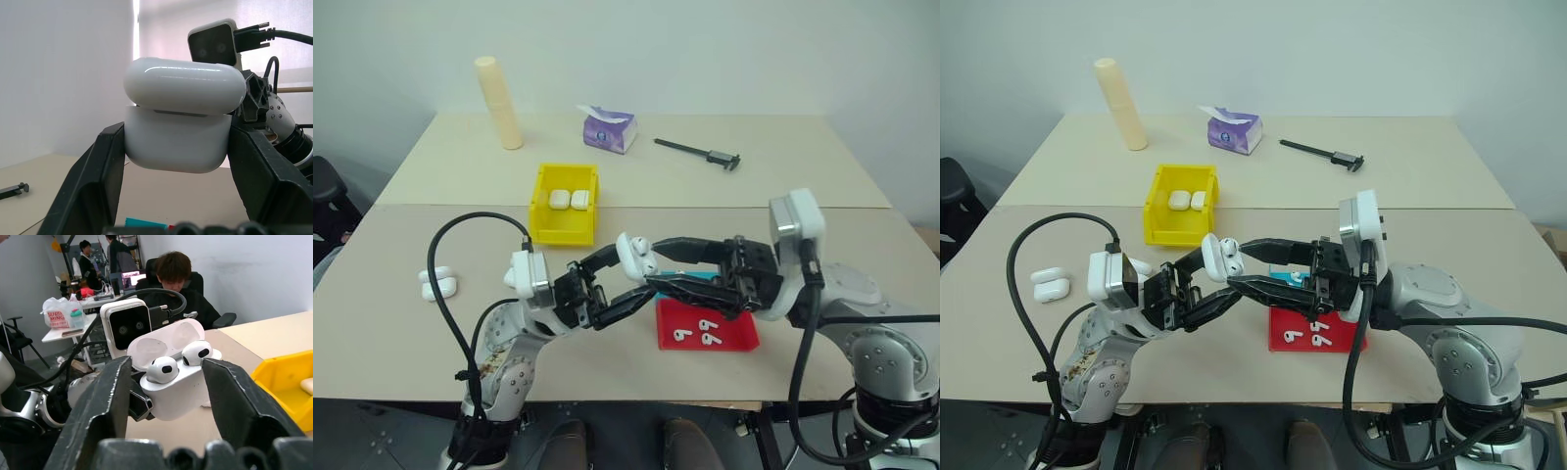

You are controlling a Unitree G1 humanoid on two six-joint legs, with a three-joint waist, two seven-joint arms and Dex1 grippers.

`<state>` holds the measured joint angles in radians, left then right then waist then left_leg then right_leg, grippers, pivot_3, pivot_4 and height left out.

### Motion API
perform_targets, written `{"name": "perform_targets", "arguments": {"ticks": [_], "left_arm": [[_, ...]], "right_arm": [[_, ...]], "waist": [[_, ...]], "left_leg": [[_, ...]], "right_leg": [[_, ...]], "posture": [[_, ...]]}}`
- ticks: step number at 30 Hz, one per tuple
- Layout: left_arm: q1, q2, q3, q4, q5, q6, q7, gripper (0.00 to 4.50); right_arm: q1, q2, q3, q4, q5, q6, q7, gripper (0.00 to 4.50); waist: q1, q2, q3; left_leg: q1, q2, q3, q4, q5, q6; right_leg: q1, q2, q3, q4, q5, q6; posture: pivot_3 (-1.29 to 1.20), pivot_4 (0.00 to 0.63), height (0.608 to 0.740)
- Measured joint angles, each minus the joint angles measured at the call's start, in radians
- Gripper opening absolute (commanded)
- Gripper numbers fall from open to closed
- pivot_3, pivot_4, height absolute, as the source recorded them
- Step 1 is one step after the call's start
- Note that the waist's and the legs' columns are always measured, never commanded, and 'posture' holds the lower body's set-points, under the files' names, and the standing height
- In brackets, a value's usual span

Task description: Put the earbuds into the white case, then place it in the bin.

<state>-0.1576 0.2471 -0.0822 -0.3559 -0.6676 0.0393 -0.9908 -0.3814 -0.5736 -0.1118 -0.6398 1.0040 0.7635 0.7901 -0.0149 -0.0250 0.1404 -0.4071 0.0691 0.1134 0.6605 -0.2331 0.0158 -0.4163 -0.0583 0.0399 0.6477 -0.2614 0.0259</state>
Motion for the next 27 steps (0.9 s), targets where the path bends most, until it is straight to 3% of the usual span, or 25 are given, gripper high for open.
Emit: {"name": "perform_targets", "arguments": {"ticks": [10,13,18,19,27], "left_arm": [[-0.033,0.003,0.005,0.052,0.009,-0.013,-0.008,2.85],[-0.061,-0.002,0.006,0.104,0.033,-0.022,-0.011,2.85],[-0.116,-0.026,-0.008,0.195,0.096,-0.060,-0.014,2.85],[-0.127,-0.032,-0.009,0.212,0.109,-0.066,-0.014,2.85],[-0.198,-0.086,-0.044,0.337,0.220,-0.130,0.020,2.85]], "right_arm": [[0.003,-0.113,-0.040,0.039,0.003,-0.019,0.087,2.61],[-0.105,-0.153,-0.058,0.093,0.006,-0.012,0.081,2.01],[-0.355,-0.166,0.012,0.131,-0.017,0.038,0.011,0.19],[-0.380,-0.164,0.044,0.131,-0.026,0.050,0.007,0.02],[-0.437,-0.167,0.255,0.090,-0.239,0.032,0.016,0.02]], "waist": [[0.002,0.000,0.000],[-0.003,0.000,0.000],[0.000,0.000,0.000],[0.001,0.000,0.000],[0.006,0.000,0.000]], "left_leg": [[0.000,0.000,0.000,0.000,0.000,0.000],[0.001,0.000,0.001,0.000,0.000,0.000],[-0.002,0.000,0.000,0.000,0.000,0.000],[-0.003,0.000,0.000,0.000,0.000,0.000],[-0.007,-0.001,0.000,0.001,0.000,0.001]], "right_leg": [[0.001,0.000,0.000,0.000,0.000,0.000],[0.000,0.000,0.001,0.000,0.000,0.000],[-0.003,0.001,0.000,0.000,0.000,0.000],[-0.003,0.000,0.001,0.000,0.000,0.000],[-0.005,-0.001,-0.001,-0.001,0.001,0.001]], "posture": [[0.00,0.150,0.740],[0.00,0.150,0.740],[0.00,0.150,0.740],[0.00,0.150,0.740],[0.00,0.150,0.740]]}}
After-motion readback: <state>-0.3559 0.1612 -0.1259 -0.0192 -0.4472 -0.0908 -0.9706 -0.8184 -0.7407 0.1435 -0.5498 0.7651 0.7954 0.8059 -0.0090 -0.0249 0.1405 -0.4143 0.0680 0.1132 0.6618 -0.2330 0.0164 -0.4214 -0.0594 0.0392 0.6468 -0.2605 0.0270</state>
